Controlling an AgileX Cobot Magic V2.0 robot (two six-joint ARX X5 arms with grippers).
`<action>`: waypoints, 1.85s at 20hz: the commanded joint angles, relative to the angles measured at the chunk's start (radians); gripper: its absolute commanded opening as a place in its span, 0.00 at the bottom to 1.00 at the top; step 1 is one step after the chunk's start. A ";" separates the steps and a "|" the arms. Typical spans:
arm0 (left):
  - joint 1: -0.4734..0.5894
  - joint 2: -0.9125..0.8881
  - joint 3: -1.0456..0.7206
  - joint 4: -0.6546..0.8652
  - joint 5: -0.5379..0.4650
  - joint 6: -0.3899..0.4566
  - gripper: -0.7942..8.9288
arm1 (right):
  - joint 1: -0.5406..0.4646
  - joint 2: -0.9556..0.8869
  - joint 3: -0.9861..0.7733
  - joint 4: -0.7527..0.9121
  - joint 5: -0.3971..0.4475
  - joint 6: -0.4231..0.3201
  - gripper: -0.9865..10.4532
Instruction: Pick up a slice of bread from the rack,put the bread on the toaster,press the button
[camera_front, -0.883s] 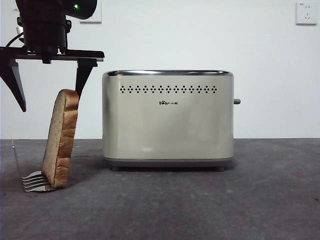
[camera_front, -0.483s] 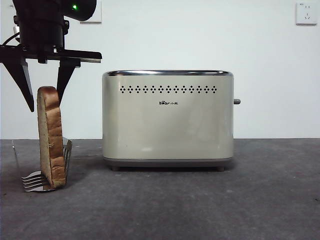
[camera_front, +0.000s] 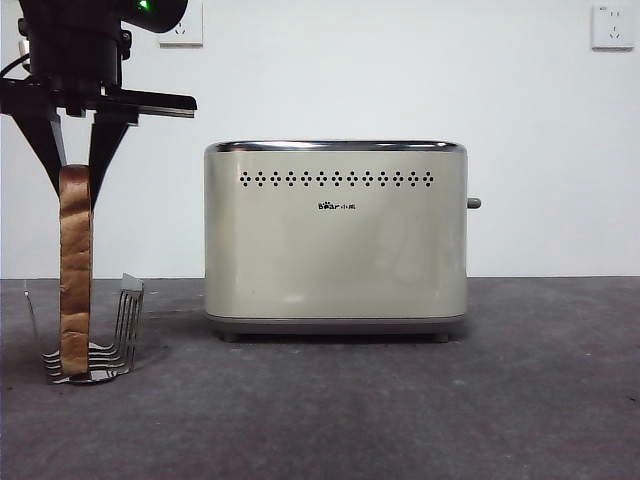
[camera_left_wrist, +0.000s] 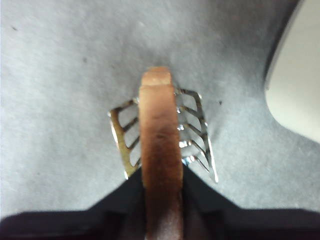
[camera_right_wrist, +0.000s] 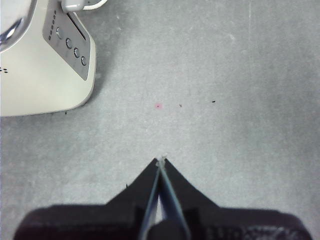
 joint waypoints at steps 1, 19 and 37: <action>-0.004 -0.021 0.001 -0.002 -0.008 -0.009 0.11 | 0.000 -0.001 0.001 -0.002 0.000 0.010 0.09; -0.037 -0.369 0.002 0.162 0.172 0.347 0.10 | 0.000 -0.001 0.001 -0.021 0.000 0.006 0.09; -0.168 -0.343 0.271 0.327 0.360 1.523 0.11 | 0.000 -0.001 0.001 -0.062 0.000 0.002 0.09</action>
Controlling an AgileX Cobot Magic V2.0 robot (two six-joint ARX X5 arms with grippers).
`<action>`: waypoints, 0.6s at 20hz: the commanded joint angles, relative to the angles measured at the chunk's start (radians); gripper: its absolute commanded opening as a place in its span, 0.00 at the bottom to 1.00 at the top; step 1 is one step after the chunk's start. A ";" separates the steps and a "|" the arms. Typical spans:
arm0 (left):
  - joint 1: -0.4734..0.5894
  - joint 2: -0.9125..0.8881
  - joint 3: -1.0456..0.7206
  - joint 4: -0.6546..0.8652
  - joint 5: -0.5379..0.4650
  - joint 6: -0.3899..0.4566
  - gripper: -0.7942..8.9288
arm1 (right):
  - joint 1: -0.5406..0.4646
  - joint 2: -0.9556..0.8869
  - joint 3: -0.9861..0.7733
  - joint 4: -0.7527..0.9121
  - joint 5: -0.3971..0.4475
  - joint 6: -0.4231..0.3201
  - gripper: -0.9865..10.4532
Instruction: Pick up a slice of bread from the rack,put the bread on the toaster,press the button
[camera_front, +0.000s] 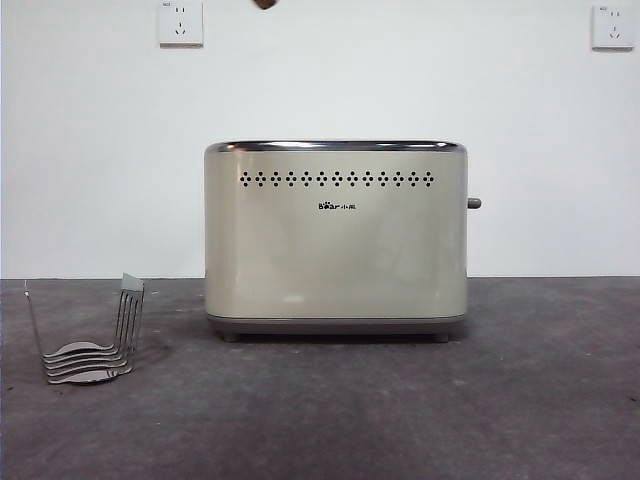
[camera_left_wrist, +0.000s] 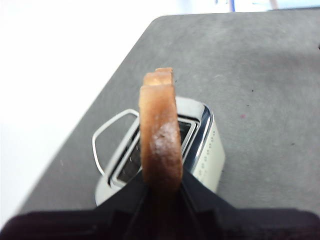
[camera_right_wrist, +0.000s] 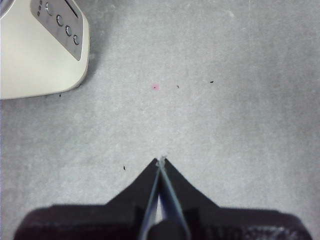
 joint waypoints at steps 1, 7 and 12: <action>-0.010 0.043 0.000 0.047 0.004 0.189 0.11 | 0.000 -0.001 0.001 0.002 0.000 0.003 0.09; -0.027 0.169 0.000 0.133 -0.048 0.317 0.11 | 0.000 -0.001 0.001 -0.023 0.000 0.003 0.09; -0.027 0.261 0.000 0.133 -0.056 0.393 0.07 | 0.000 -0.001 0.001 -0.035 0.000 0.003 0.09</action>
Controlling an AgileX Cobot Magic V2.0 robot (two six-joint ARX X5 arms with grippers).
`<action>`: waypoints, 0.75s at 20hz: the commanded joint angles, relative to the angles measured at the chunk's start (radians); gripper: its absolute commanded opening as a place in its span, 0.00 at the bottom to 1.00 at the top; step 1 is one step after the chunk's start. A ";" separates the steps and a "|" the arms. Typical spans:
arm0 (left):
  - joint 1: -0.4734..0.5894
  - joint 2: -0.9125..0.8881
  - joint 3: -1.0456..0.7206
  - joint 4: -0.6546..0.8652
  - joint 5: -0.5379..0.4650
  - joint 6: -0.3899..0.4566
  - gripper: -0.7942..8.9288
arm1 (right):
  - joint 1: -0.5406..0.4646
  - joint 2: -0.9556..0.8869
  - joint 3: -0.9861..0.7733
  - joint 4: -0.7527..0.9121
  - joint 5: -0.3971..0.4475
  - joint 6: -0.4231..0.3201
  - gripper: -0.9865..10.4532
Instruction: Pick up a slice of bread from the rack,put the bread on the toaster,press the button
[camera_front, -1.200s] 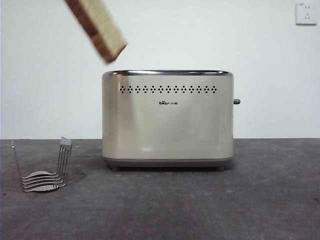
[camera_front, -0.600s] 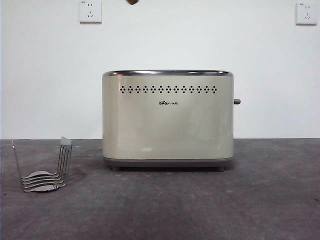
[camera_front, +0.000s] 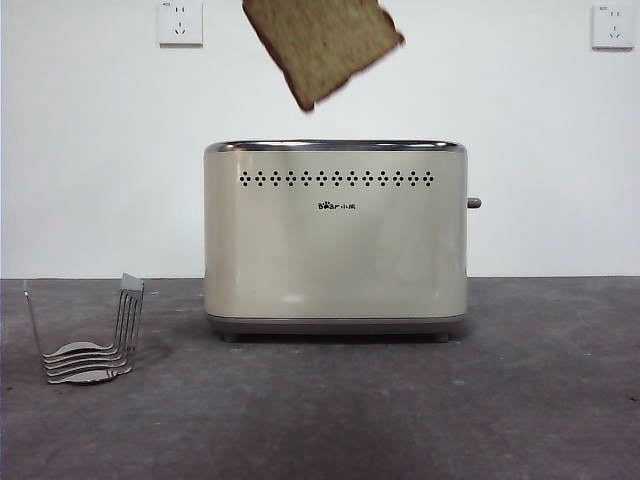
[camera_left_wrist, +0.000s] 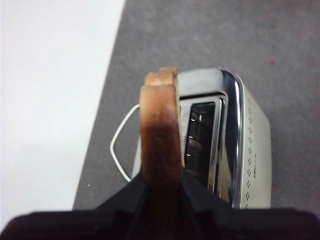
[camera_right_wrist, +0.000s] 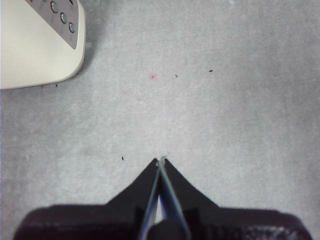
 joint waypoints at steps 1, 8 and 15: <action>-0.002 0.033 0.000 0.005 0.005 0.035 0.07 | 0.000 -0.001 0.001 0.001 0.000 0.003 0.09; -0.002 0.095 0.000 -0.026 0.004 0.047 0.07 | 0.000 -0.001 0.001 0.000 0.000 0.003 0.09; -0.001 0.119 0.000 -0.131 -0.043 0.158 0.07 | 0.000 -0.001 0.001 0.001 0.007 0.003 0.09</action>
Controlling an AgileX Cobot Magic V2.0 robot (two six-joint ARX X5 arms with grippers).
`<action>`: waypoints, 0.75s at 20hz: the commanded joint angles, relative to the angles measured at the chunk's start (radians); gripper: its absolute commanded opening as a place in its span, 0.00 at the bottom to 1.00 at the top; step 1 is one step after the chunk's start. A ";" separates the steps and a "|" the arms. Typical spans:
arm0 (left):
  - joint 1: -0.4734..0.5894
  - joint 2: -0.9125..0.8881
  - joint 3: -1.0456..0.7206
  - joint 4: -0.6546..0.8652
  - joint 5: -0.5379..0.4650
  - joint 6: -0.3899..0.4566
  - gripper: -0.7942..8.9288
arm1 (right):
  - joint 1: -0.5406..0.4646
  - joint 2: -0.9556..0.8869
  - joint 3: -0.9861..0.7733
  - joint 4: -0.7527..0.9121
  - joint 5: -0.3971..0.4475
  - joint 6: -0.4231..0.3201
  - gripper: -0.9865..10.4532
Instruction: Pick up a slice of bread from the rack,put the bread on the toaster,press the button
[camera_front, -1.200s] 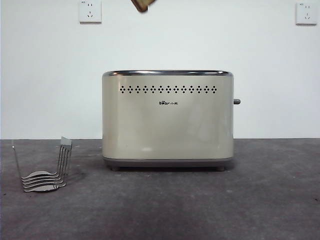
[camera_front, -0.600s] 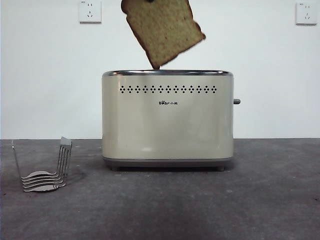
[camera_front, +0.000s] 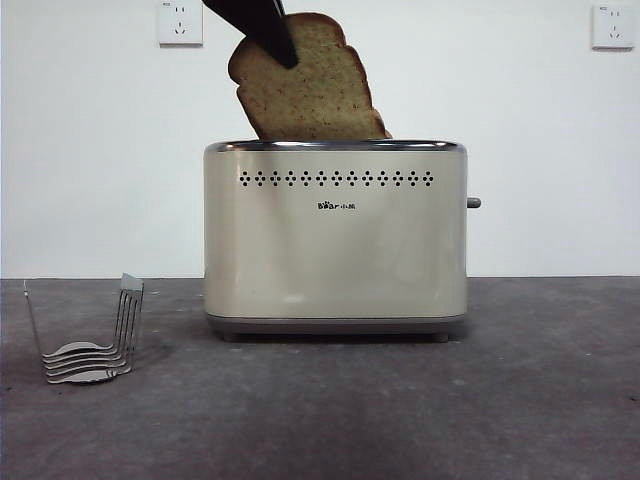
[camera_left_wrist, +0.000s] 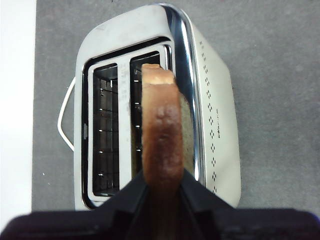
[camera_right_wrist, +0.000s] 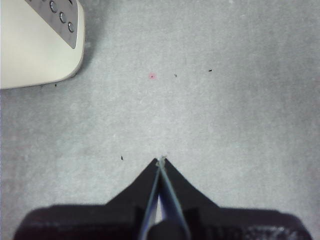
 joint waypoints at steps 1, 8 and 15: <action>0.001 0.010 -0.002 0.003 -0.007 0.023 0.07 | 0.000 -0.001 0.001 0.002 0.004 0.003 0.09; 0.002 0.014 -0.002 0.089 -0.083 -0.006 0.07 | 0.000 -0.001 0.001 0.001 0.004 0.003 0.09; 0.000 0.032 -0.002 0.101 -0.082 -0.032 0.07 | 0.000 -0.001 0.001 -0.006 0.004 0.003 0.09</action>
